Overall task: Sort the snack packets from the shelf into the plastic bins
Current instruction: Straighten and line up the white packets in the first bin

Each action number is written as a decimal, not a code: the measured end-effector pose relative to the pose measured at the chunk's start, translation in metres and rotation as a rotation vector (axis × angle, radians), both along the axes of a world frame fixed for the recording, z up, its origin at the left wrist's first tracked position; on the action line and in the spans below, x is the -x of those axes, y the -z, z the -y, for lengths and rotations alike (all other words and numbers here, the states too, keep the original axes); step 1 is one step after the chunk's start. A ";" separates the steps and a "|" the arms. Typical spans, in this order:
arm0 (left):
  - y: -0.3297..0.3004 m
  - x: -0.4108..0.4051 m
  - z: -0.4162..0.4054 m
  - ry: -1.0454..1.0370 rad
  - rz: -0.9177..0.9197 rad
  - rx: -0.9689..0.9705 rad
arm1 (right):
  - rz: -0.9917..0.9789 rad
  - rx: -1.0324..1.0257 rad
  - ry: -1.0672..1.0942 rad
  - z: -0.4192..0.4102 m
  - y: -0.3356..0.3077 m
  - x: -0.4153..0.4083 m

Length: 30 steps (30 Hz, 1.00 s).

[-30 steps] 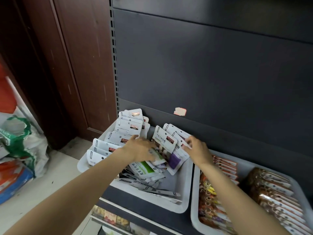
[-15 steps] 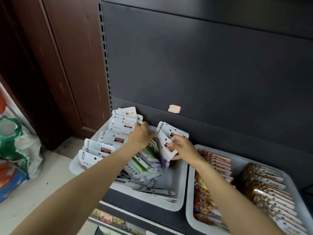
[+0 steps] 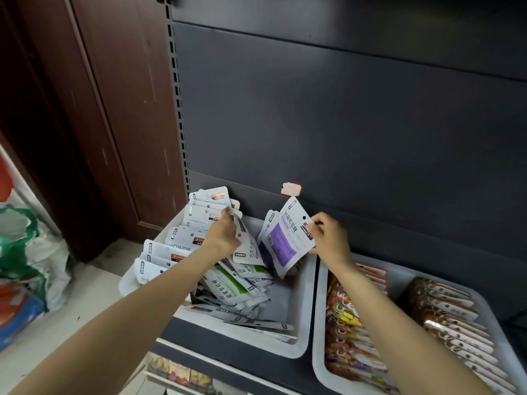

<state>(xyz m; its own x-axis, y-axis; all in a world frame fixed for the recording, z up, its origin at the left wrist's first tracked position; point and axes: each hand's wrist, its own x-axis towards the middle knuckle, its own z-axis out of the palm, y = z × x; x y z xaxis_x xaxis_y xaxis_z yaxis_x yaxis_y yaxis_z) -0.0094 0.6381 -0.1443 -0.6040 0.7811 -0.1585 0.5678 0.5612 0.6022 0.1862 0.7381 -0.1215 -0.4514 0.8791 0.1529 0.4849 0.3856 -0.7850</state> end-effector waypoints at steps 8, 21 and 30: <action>-0.003 0.008 0.026 0.036 0.045 -0.045 | 0.120 -0.183 0.021 0.009 -0.005 0.002; -0.010 -0.005 0.035 0.088 0.052 -0.011 | -0.041 0.201 -0.140 0.028 -0.019 0.018; -0.016 0.004 0.042 -0.022 0.001 0.002 | 0.558 -0.665 -0.035 0.022 -0.032 0.030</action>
